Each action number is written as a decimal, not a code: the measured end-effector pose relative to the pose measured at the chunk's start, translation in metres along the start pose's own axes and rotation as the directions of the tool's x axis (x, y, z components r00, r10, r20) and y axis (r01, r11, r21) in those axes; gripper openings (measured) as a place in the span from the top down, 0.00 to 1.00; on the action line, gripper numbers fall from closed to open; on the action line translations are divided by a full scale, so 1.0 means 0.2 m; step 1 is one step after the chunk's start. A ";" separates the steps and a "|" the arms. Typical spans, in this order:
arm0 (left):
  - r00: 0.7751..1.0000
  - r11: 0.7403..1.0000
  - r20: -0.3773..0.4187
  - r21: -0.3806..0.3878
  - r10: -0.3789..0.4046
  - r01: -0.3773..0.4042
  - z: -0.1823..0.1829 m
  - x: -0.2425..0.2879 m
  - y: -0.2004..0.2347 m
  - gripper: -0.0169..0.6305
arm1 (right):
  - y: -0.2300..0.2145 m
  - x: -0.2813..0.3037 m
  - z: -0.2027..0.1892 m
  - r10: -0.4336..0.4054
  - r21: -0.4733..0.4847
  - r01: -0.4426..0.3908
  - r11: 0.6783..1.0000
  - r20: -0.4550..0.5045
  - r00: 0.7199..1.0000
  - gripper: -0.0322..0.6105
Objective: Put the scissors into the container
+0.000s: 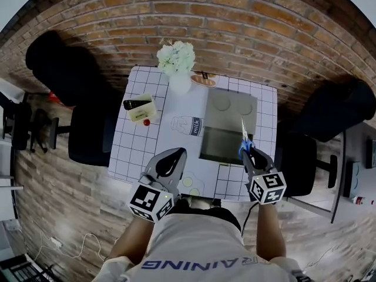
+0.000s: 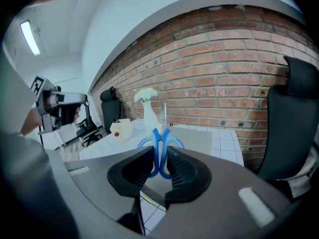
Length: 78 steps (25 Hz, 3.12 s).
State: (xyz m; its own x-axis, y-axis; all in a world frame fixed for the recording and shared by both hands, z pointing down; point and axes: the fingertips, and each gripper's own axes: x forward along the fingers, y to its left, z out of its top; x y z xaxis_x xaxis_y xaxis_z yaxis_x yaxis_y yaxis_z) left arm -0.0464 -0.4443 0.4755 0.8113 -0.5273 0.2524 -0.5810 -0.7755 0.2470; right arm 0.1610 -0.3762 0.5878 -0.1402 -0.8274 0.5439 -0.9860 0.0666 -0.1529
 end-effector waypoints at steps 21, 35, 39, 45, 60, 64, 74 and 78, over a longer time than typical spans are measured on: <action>0.983 0.985 -0.054 0.014 0.173 -0.172 -0.12 -0.17 0.09 0.97 | 0.01 0.49 -0.69 -0.041 -0.305 -0.135 0.943 -0.508 0.860 0.79; 0.985 0.985 -0.031 -0.014 0.169 -0.169 -0.12 -0.17 0.08 0.97 | -0.03 0.47 -0.60 -0.059 -0.266 -0.074 0.961 -0.459 0.886 0.74; 0.988 0.988 -0.001 -0.003 0.154 -0.154 -0.06 -0.14 0.05 0.97 | -0.04 0.35 -0.37 -0.035 -0.225 -0.042 0.973 -0.329 0.944 0.82; 0.992 0.993 0.074 0.034 0.106 -0.109 0.07 -0.07 -0.06 0.97 | 0.01 0.09 0.04 0.025 -0.199 -0.042 0.979 -0.091 0.996 0.88; 0.977 0.989 0.205 0.145 -0.053 0.023 0.36 0.05 -0.42 0.97 | -0.07 -0.86 0.80 -0.055 -0.108 0.122 0.987 0.482 0.875 0.93; 0.973 0.984 0.213 0.171 -0.085 0.049 0.39 0.05 -0.49 0.97 | -0.07 -0.93 0.79 -0.078 -0.096 0.144 0.985 0.496 0.865 0.93; 0.977 0.983 0.195 0.173 -0.088 0.054 0.37 0.00 -0.49 0.97 | 0.02 -0.91 0.78 -0.035 -0.117 0.110 0.987 0.511 0.859 0.92; 0.978 0.985 0.195 0.170 -0.075 0.041 0.37 -0.03 -0.46 0.97 | 0.04 -0.87 0.77 -0.023 -0.120 0.096 0.988 0.503 0.864 0.92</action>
State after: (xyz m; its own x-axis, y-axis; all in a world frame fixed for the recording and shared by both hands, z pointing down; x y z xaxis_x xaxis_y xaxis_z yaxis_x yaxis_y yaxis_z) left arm 0.0066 -0.3955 0.3818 0.8496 -0.5255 0.0463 -0.5274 -0.8443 0.0949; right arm 0.1905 -0.3178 0.3660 -0.0531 -0.9969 0.0581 -0.9986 0.0532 0.0001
